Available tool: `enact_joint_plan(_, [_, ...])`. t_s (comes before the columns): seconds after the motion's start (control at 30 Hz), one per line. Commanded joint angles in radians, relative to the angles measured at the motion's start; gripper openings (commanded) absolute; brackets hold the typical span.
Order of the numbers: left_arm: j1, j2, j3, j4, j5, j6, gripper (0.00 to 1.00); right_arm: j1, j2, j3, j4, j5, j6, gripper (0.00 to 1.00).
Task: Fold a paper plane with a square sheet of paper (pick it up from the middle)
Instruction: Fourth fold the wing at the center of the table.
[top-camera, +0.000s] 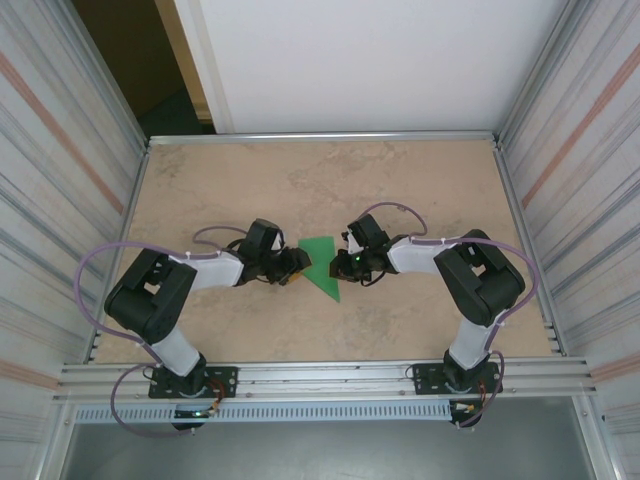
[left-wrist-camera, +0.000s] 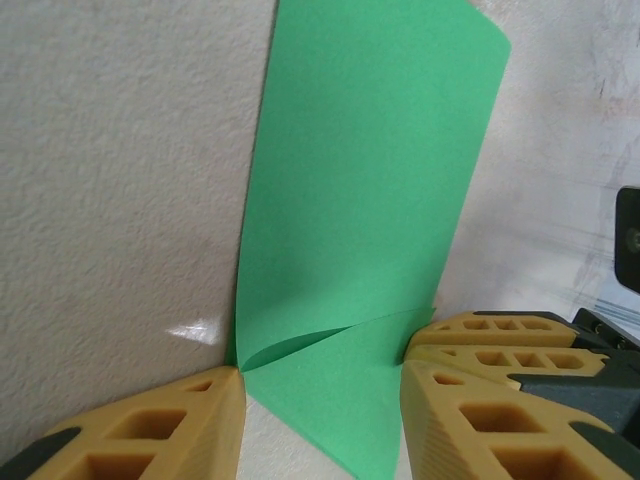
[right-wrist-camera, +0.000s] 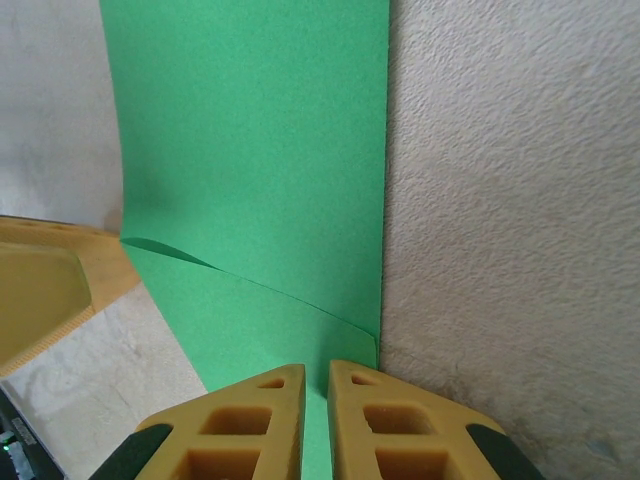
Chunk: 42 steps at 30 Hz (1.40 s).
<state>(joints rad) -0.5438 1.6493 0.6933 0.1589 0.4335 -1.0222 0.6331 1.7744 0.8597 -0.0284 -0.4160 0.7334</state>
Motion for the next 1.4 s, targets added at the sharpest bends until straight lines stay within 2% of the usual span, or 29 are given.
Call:
enact_joint_plan(0.0, [-0.003,0.015,0.014,0.015,0.024,-0.004,0.44,-0.006,0.042,-0.014,-0.044,0.035,0.019,0.14])
enact_joint_plan(0.3, [0.012,0.019,-0.010,0.161,0.124,0.029,0.35,-0.007,0.037,-0.016,-0.044,0.037,0.017,0.14])
enact_joint_plan(0.6, [0.024,0.034,0.015,0.067,0.135,0.109,0.26,-0.007,0.038,-0.015,-0.042,0.037,0.016,0.14])
enact_joint_plan(0.87, [0.025,0.056,0.027,0.082,0.152,0.105,0.17,-0.007,0.032,-0.013,-0.039,0.034,0.015,0.15])
enact_joint_plan(1.0, [0.027,0.055,0.028,0.080,0.146,0.102,0.12,-0.007,0.011,-0.019,-0.023,0.029,0.006,0.20])
enact_joint_plan(1.13, [0.030,0.038,0.020,0.076,0.121,0.089,0.03,-0.019,-0.066,-0.019,-0.020,0.046,-0.038,0.28])
enact_joint_plan(1.37, [0.039,0.018,0.041,-0.017,0.054,0.035,0.02,-0.021,-0.270,-0.077,-0.005,0.189,-0.171,0.40])
